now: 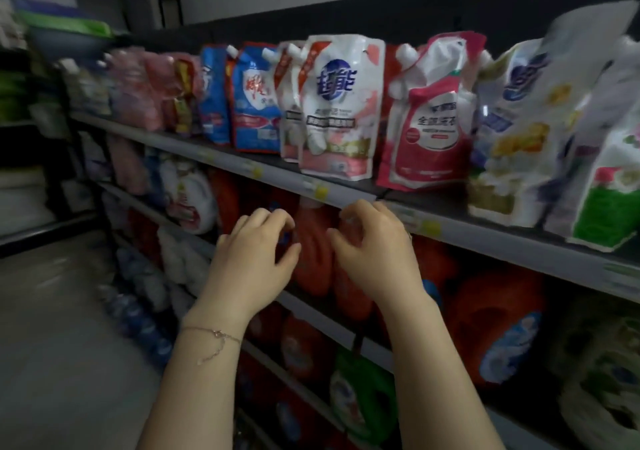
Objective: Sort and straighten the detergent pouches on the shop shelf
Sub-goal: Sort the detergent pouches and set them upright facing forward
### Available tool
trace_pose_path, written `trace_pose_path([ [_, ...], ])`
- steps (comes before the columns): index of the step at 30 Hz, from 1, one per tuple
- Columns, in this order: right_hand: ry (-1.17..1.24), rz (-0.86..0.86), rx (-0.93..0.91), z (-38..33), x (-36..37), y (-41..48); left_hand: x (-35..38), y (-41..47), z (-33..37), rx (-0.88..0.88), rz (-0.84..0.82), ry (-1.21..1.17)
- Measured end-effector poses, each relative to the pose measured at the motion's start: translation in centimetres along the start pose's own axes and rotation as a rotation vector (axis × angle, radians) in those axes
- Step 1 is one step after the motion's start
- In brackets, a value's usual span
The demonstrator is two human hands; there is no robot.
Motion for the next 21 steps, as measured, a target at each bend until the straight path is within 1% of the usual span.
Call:
trace_pose_path([
  [4, 0.064, -0.124, 0.002, -3.3, 5.6, -0.1, -2.2, -0.7, -6.9, -0.117, -0.021, 0.103],
  [8, 0.125, -0.181, -0.028, -6.5, 10.4, 0.0, -3.7, -1.4, -11.7, -0.162, -0.012, 0.154],
  [14, 0.173, -0.283, -0.087, -10.5, 16.7, 0.7, -4.4, -1.8, -17.8, -0.236, 0.025, 0.147],
  [21, 0.227, -0.347, -0.119, -12.7, 24.3, 4.2, -3.6, 1.2, -24.3, -0.28, 0.003, 0.268],
])
Point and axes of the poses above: each hand's wrist, its own y-axis towards the middle knuckle, its own x-axis out of the palm, z = x × y, the point moved 2 cm from there along y, towards the middle knuckle, and after that the axes turned 8 degrees about z, right-handed, at the moved point
